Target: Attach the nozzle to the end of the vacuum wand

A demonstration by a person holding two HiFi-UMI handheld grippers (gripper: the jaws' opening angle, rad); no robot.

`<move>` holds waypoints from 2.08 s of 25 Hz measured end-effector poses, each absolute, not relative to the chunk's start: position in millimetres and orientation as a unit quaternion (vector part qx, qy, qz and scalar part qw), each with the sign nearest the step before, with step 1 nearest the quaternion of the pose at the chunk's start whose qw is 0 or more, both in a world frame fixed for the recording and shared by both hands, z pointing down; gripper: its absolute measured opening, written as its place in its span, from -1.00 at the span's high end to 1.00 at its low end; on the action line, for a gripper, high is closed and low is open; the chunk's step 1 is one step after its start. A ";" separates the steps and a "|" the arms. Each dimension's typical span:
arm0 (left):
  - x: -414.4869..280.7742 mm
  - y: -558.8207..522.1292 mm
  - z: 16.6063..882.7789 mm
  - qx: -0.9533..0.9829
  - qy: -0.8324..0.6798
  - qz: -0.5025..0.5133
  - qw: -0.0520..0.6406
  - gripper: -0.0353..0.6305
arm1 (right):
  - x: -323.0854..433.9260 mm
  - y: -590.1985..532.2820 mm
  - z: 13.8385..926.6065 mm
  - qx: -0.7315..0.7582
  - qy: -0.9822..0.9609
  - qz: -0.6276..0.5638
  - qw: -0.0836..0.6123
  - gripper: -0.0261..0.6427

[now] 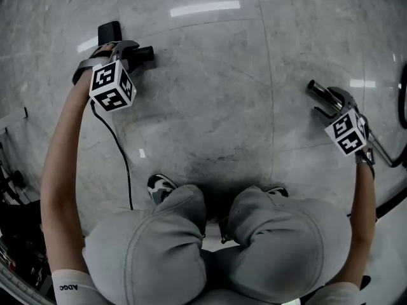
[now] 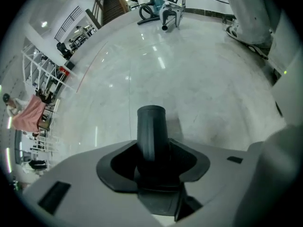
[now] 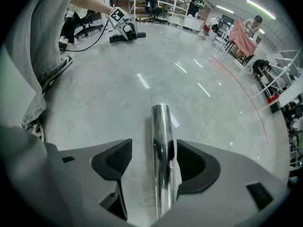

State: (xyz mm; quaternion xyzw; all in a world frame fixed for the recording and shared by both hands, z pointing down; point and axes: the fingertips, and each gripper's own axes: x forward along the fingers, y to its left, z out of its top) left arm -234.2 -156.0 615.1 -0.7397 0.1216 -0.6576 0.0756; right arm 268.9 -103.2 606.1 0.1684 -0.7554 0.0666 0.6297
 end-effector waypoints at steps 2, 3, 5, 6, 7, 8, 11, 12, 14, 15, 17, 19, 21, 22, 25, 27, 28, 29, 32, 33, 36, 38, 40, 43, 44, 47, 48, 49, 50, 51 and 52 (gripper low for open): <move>-232.4 -157.2 617.0 -0.738 0.118 -0.660 0.081 0.29 | 273.7 -105.3 609.6 0.173 -0.751 0.066 0.634 0.11; -232.1 -157.2 617.1 -0.738 0.118 -0.659 0.080 0.29 | 275.2 -106.5 611.6 0.174 -0.748 0.065 0.637 0.11; -232.3 -155.3 616.9 -0.738 0.115 -0.660 0.076 0.29 | 275.8 -108.3 616.1 0.172 -0.746 0.064 0.641 0.11; -231.5 -153.9 616.5 -0.739 0.112 -0.660 0.074 0.30 | 275.3 -109.1 617.7 0.171 -0.746 0.063 0.641 0.12; -228.8 -152.5 615.6 -0.743 0.110 -0.657 0.073 0.30 | 274.8 -110.0 618.3 0.171 -0.747 0.062 0.639 0.12; -223.8 -151.1 614.0 -0.748 0.109 -0.650 0.073 0.30 | 274.8 -110.9 617.6 0.174 -0.749 0.060 0.637 0.13; -199.2 -144.6 608.3 -0.770 0.106 -0.624 0.079 0.30 | 275.6 -113.6 613.6 0.186 -0.753 0.051 0.629 0.44; -190.0 -141.0 606.9 -0.777 0.103 -0.616 0.083 0.30 | 274.4 -112.6 613.4 0.185 -0.754 0.049 0.629 0.44; -171.8 -132.4 604.9 -0.787 0.094 -0.603 0.092 0.30 | 269.6 -107.6 613.1 0.176 -0.755 0.046 0.630 0.44; -163.4 -128.8 604.4 -0.791 0.089 -0.598 0.096 0.30 | 267.0 -104.8 612.6 0.172 -0.756 0.046 0.630 0.44; -149.9 -123.8 604.9 -0.797 0.083 -0.590 0.101 0.30 | 262.3 -99.8 611.6 0.164 -0.758 0.044 0.630 0.44; -141.9 -120.7 607.0 -0.798 0.077 -0.588 0.105 0.30 | 256.0 -96.3 611.2 0.161 -0.760 0.042 0.628 0.44; -136.6 -119.7 607.6 -0.800 0.076 -0.586 0.105 0.30 | 245.3 -94.2 610.9 0.158 -0.764 0.040 0.624 0.44; -133.4 -119.6 607.3 -0.801 0.078 -0.584 0.103 0.30 | 238.9 -93.5 610.6 0.157 -0.767 0.038 0.621 0.44; -120.0 -117.2 606.8 -0.805 0.075 -0.579 0.104 0.30 | 221.5 -92.2 610.2 0.152 -0.771 0.032 0.618 0.44; -111.9 -114.9 606.2 -0.806 0.068 -0.577 0.110 0.30 | 215.4 -93.6 609.7 0.153 -0.773 0.030 0.615 0.45; -108.3 -114.2 605.8 -0.807 0.065 -0.576 0.112 0.30 | 214.6 -95.0 608.6 0.156 -0.773 0.030 0.614 0.45; -104.7 -114.0 605.5 -0.809 0.064 -0.574 0.112 0.30 | 214.7 -96.6 606.7 0.159 -0.773 0.030 0.613 0.45; -94.9 -117.8 604.1 -0.814 0.071 -0.567 0.104 0.30 | 214.3 -103.6 600.7 0.166 -0.771 0.027 0.614 0.45; -91.1 -119.5 603.9 -0.815 0.073 -0.565 0.102 0.30 | 213.0 -106.4 599.8 0.166 -0.771 0.026 0.615 0.45; -75.4 -123.8 604.1 -0.818 0.070 -0.562 0.102 0.30 | 208.3 -115.2 599.5 0.165 -0.767 0.026 0.619 0.45; -63.7 -127.3 604.0 -0.820 0.065 -0.559 0.106 0.30 | 204.0 -120.8 599.4 0.167 -0.766 0.027 0.620 0.45; -54.0 -131.3 603.4 -0.822 0.064 -0.556 0.106 0.30 | 198.7 -124.9 599.3 0.168 -0.766 0.028 0.620 0.45; -43.8 -135.7 602.7 -0.823 0.064 -0.555 0.106 0.30 | 188.1 -129.9 598.2 0.167 -0.767 0.025 0.619 0.45; -40.8 -135.9 602.7 -0.823 0.063 -0.554 0.107 0.30 | 183.6 -131.5 597.5 0.166 -0.768 0.024 0.618 0.45; -31.2 -135.4 602.6 -0.825 0.058 -0.551 0.113 0.30 | 168.0 -136.5 595.2 0.162 -0.773 0.021 0.614 0.45; -28.1 -135.3 602.4 -0.825 0.056 -0.550 0.115 0.30 | 162.4 -137.7 594.4 0.159 -0.774 0.020 0.612 0.45; -25.2 -135.1 602.3 -0.825 0.053 -0.550 0.117 0.30 | 156.8 -138.0 593.8 0.157 -0.776 0.019 0.610 0.45; -22.6 -134.5 602.2 -0.825 0.050 -0.550 0.118 0.30 | 151.3 -137.2 593.5 0.153 -0.778 0.017 0.609 0.45; -20.2 -133.8 602.3 -0.826 0.047 -0.549 0.119 0.30 | 146.1 -135.2 593.8 0.149 -0.779 0.016 0.609 0.45; -18.3 -133.1 602.5 -0.826 0.045 -0.549 0.120 0.30 | 141.2 -132.1 594.8 0.143 -0.780 0.014 0.609 0.45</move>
